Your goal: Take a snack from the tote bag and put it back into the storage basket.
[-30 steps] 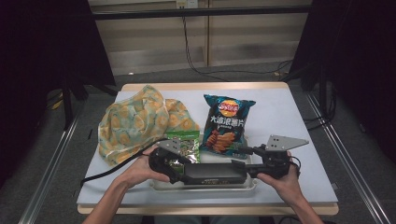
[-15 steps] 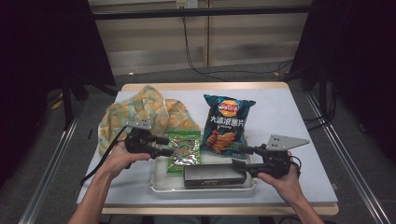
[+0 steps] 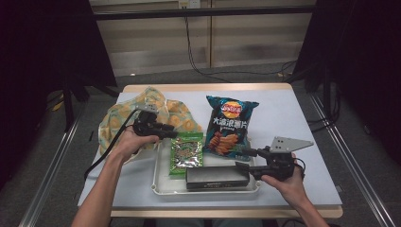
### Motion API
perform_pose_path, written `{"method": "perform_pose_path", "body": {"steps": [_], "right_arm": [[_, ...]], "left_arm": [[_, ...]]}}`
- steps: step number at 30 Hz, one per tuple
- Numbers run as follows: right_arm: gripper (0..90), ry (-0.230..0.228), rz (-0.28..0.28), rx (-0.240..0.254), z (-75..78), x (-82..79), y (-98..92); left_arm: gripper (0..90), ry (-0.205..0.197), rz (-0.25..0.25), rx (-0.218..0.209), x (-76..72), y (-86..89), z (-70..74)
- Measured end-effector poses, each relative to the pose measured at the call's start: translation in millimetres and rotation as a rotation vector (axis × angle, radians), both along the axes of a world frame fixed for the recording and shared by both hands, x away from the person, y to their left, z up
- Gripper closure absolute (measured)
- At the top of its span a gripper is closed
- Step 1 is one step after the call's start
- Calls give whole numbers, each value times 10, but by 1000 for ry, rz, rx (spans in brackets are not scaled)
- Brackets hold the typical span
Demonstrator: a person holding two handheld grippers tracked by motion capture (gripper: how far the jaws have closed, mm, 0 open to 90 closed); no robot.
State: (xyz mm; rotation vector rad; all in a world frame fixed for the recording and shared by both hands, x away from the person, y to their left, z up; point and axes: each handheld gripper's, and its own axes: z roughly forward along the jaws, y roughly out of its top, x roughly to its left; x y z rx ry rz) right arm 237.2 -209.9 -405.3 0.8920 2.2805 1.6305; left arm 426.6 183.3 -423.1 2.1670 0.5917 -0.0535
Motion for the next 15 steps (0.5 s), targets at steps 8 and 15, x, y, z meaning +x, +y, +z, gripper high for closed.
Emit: {"method": "perform_pose_path", "body": {"steps": [8,15], "right_arm": [[428,5,7,-3,-18,8,14],[428,4,7,-1,-20,2,-6]], "left_arm": [[641,-3,-48,12,60,-245,9],[680,10,-51,47,111,-314,-91]]}}
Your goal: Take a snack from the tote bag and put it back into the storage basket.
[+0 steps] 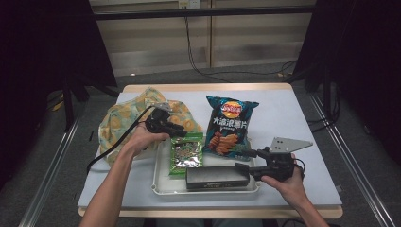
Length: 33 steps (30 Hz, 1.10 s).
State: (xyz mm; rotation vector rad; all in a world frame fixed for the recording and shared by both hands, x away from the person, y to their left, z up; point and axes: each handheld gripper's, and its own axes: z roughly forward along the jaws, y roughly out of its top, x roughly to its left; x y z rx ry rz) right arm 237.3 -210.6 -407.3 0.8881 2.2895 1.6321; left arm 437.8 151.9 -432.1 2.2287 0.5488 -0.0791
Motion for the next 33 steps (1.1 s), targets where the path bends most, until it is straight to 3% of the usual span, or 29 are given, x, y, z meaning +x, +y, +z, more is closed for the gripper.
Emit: {"method": "perform_pose_path", "body": {"steps": [3,6,7,8,12,13,14,15,16,19,24,25,30,33], "right_arm": [[428,5,1,-2,-4,0,7],[427,3,5,-2,-3,-4,14],[427,5,3,-2,-3,-2,12],[427,5,3,-2,-3,-2,12],[423,5,0,-5,-8,0,9],[423,6,1,-2,-7,0,7],[423,5,0,-2,-5,-1,5],[423,5,0,-2,-5,-1,5],[422,4,-1,-1,-3,-2,3],[422,4,-3,-1,-4,0,-1],[421,6,-1,-3,-7,-4,9],[421,7,0,-2,-6,-4,10],[420,7,-1,-4,-11,0,12],[420,9,3,-4,-16,2,21]], "left_arm": [[701,21,-2,26,37,-20,-31],[694,25,-8,39,32,-47,-73],[689,9,-16,69,31,-67,-100],[689,13,-28,71,37,-67,-117],[782,11,-6,83,47,-78,-140],[845,15,1,81,56,-68,-126],[900,31,-14,32,66,-49,-97],[900,31,-14,32,66,-49,-97],[900,14,-12,58,56,-44,-64],[900,18,-27,42,55,-31,-46],[900,23,-8,8,66,-11,8],[900,9,-1,24,74,4,57],[900,-25,12,-43,110,70,232],[900,-58,32,-42,138,106,332]]}}
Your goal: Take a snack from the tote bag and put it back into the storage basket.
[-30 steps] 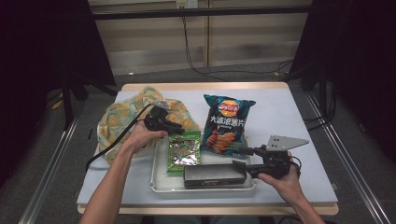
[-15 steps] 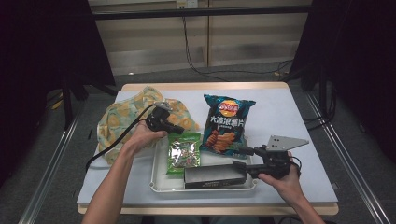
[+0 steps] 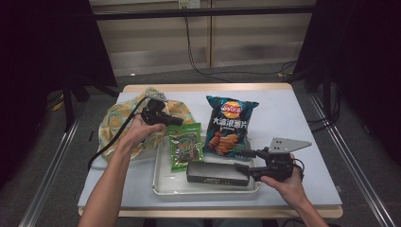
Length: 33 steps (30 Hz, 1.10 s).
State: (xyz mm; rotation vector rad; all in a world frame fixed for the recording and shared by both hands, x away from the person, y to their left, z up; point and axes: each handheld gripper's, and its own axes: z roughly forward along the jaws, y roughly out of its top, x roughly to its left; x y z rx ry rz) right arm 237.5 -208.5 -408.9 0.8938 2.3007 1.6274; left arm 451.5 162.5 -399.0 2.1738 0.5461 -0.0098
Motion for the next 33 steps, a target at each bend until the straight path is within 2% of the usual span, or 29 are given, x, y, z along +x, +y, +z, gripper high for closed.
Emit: {"method": "perform_pose_path", "body": {"steps": [1,5,6,7,12,13,14,17,20,22,26,30,31,33], "right_arm": [[420,1,3,1,0,-3,6],[420,2,4,2,-4,-2,8],[420,3,4,2,-7,0,9],[420,4,6,1,-8,-2,12],[420,7,10,-2,-19,3,21],[420,8,13,-2,-22,5,23],[420,12,13,-2,-26,6,24],[420,12,12,-6,-37,14,29],[420,11,14,-5,-31,7,30],[420,13,12,-3,-32,7,22],[420,14,13,-4,-35,4,18],[420,14,14,-6,-35,5,19],[420,15,14,-4,-34,4,18],[420,14,13,-4,-35,5,17]], "left_arm": [[900,-1,6,-21,5,3,20],[900,-18,10,-10,42,3,94],[900,-16,4,-29,47,-7,97],[900,-21,2,-21,49,-23,107],[900,-23,7,-51,68,-43,113],[900,-30,2,-30,79,-28,127],[900,-29,10,-45,93,-21,130],[900,-29,32,-49,115,-9,132],[900,-25,35,-30,131,-25,100],[899,-27,37,-46,130,-31,89],[898,-22,50,-16,143,-33,68],[892,-17,45,-34,144,-57,28],[889,-19,50,-16,149,-48,35],[884,-18,50,-23,154,-49,30]]}}
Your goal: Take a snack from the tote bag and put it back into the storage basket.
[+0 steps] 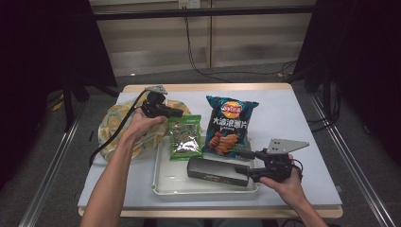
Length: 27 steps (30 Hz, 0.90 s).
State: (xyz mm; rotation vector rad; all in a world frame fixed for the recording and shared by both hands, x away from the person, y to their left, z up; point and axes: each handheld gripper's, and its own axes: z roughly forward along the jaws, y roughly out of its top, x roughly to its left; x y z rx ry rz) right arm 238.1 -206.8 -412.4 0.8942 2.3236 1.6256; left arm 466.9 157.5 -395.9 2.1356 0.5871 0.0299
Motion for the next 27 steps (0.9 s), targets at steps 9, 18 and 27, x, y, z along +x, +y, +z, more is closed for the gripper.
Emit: {"method": "perform_pose_path", "body": {"steps": [9,18,27], "right_arm": [[419,-1,-4,1,4,-6,-18],[419,0,-17,4,9,-5,-42],[412,-6,-33,-15,33,-35,-77]], "left_arm": [[747,-4,-4,-36,-19,-11,-19],[636,-55,-11,-40,-208,78,128],[588,-51,-45,-61,-577,247,141]]}}
